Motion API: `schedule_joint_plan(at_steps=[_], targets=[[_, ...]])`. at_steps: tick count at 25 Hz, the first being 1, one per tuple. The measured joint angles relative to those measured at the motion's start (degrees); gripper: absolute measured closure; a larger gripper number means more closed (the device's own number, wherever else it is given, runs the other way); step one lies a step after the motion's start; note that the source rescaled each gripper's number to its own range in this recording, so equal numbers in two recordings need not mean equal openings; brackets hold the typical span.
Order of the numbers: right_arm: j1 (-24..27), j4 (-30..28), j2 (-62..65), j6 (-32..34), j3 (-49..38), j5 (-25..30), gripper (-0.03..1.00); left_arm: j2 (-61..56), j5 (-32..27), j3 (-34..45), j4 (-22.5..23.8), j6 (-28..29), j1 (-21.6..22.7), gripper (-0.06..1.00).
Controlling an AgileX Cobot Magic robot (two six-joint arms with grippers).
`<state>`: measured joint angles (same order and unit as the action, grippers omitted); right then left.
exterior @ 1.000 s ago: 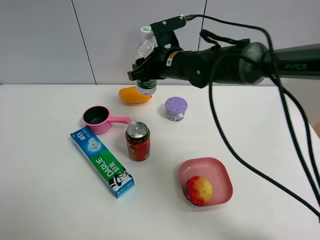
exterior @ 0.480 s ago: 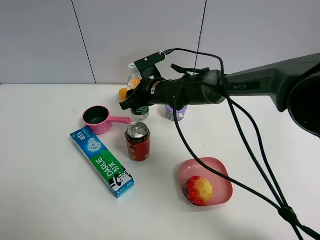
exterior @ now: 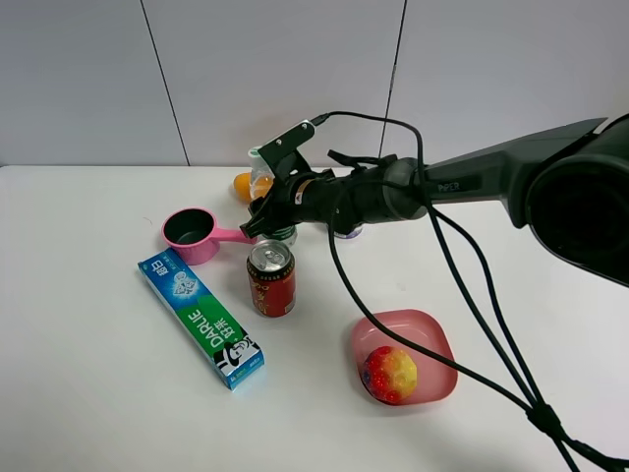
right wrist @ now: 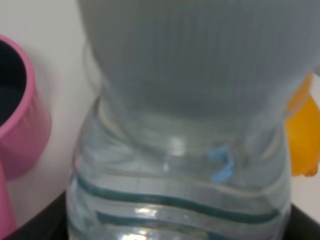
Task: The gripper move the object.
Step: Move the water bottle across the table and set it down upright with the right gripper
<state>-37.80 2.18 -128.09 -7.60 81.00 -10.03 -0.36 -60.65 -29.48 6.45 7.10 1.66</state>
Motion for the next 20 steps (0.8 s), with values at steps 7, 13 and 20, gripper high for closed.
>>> schedule_joint_plan(at_steps=[7, 13, 20], targets=[[0.0, 0.54, -0.59, -0.34, 0.18, -1.33, 0.32, 0.0, 0.0, 0.0, -0.05, 0.0, 0.0, -0.06], [0.0, 0.82, -0.59, -0.34, 0.18, -1.33, 0.32, 0.0, 0.0, 0.0, -0.05, 0.0, 0.0, -0.06], [0.0, 0.82, -0.59, -0.4, 0.18, -1.33, 0.29, 0.0, 0.0, 0.0, -0.05, 0.0, 0.0, -0.06]])
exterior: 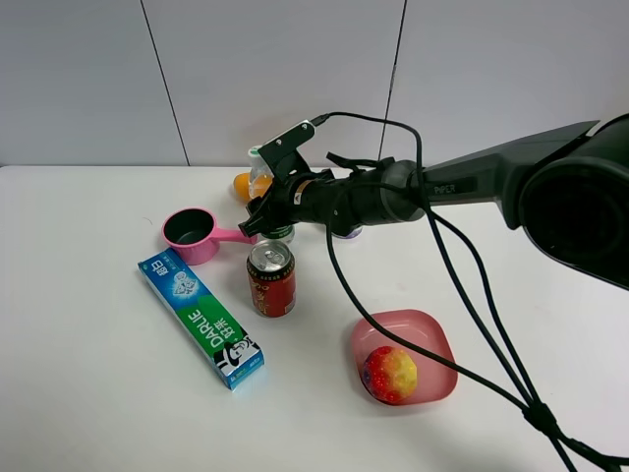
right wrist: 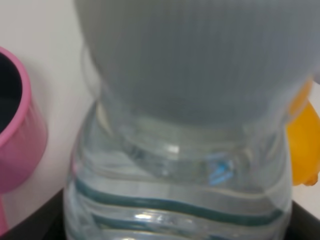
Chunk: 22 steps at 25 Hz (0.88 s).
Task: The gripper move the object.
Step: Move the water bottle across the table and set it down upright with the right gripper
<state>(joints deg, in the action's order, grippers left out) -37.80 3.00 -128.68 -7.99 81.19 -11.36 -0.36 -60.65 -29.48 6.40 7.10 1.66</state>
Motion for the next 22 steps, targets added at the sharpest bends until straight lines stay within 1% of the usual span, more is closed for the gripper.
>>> schedule_joint_plan(at_steps=[5, 8, 15, 16, 17, 19, 20, 22], targets=[[0.0, 0.17, 0.05, 0.0, 0.0, 0.5, 0.29, 0.0, 0.0, 0.0, 0.0, 0.0, 0.0, -0.06], [0.0, 0.2, 0.49, 0.0, 0.0, 1.97, 0.29, 0.0, 0.0, 0.0, 0.0, 0.0, 0.0, -0.06], [0.0, 0.2, 0.54, 0.0, 0.0, 2.19, 0.28, 0.0, 0.0, 0.0, 0.0, 0.0, 0.0, -0.06], [0.0, 0.2, 0.6, 0.0, 0.0, 2.4, 0.26, 0.0, 0.0, 0.0, 0.0, 0.0, 0.0, -0.06], [0.0, 0.25, 0.72, 0.0, 0.0, 2.66, 0.22, 0.0, 0.0, 0.0, 0.0, 0.0, 0.0, -0.06], [0.0, 0.54, 1.04, 0.0, 0.0, 3.01, 0.11, 0.0, 0.0, 0.0, 0.0, 0.0, 0.0, -0.06], [0.0, 0.54, 1.17, 0.0, 0.0, 3.0, 0.07, 0.0, 0.0, 0.0, 0.0, 0.0, 0.0, -0.06], [0.0, 0.68, 1.28, 0.05, 0.11, 3.0, 0.03, 0.0, 0.0, 0.0, 0.0, 0.0, 0.0, -0.06]])
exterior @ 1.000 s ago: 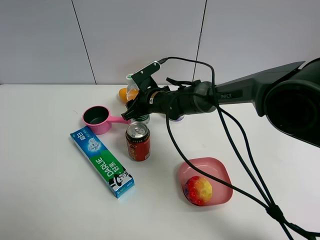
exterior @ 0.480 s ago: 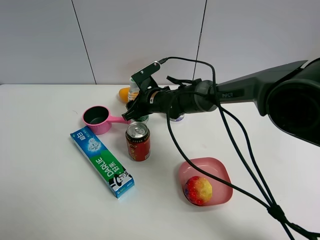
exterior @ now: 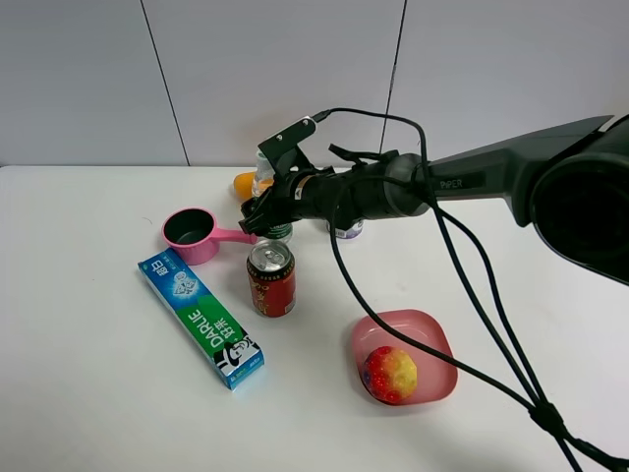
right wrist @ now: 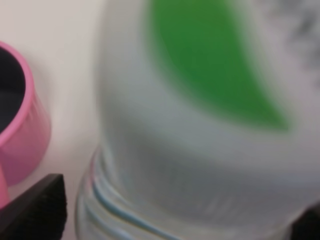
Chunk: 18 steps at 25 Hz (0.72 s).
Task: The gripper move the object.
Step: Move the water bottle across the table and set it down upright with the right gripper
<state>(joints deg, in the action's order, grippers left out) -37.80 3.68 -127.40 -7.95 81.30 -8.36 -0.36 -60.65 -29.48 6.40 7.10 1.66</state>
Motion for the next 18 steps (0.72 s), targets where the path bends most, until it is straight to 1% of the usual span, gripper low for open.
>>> schedule_joint_plan(at_steps=[6, 14, 18], targets=[[0.0, 0.99, 0.27, 0.0, 0.0, 0.51, 0.0, 0.0, 0.0, 0.0, 0.0, 0.0, 0.0, -0.06], [0.0, 1.32, 5.41, 0.0, 0.02, 6.39, 0.0, 0.0, 0.0, 0.0, 0.0, 0.0, 0.0, -0.06], [0.0, 1.36, 9.51, 0.21, 0.02, 11.14, 0.0, 0.0, 0.0, 0.0, 0.0, 0.0, 0.0, -0.06]])
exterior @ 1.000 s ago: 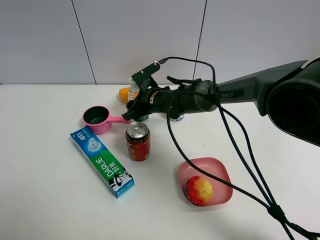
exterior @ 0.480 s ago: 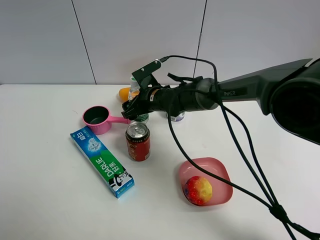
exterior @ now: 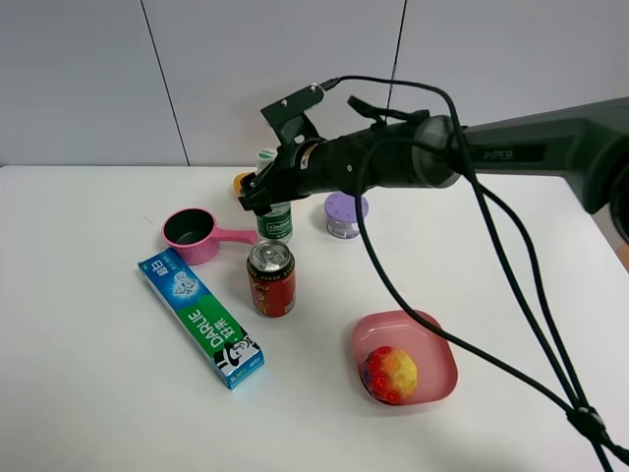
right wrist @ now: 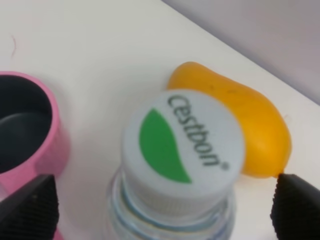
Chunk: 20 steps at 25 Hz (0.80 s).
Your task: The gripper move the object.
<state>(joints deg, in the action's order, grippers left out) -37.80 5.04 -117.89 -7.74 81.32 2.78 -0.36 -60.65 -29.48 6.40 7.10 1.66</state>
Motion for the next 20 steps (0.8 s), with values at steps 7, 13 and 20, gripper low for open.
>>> schedule_joint_plan(at_steps=[7, 13, 20], targets=[[0.0, -1.68, 10.11, 0.39, 0.0, 6.0, 0.0, 0.0, 0.0, 0.0, 0.0, 0.0, 0.0, -0.06], [0.59, -5.58, 19.63, 1.98, 0.0, 11.87, 0.0, 0.0, 0.0, 0.0, 0.0, 0.0, 0.0, -0.06], [7.63, -9.69, 29.5, 4.82, 0.0, 17.99, 0.0, 0.0, 0.0, 0.0, 0.0, 0.0, 0.0, -0.06]])
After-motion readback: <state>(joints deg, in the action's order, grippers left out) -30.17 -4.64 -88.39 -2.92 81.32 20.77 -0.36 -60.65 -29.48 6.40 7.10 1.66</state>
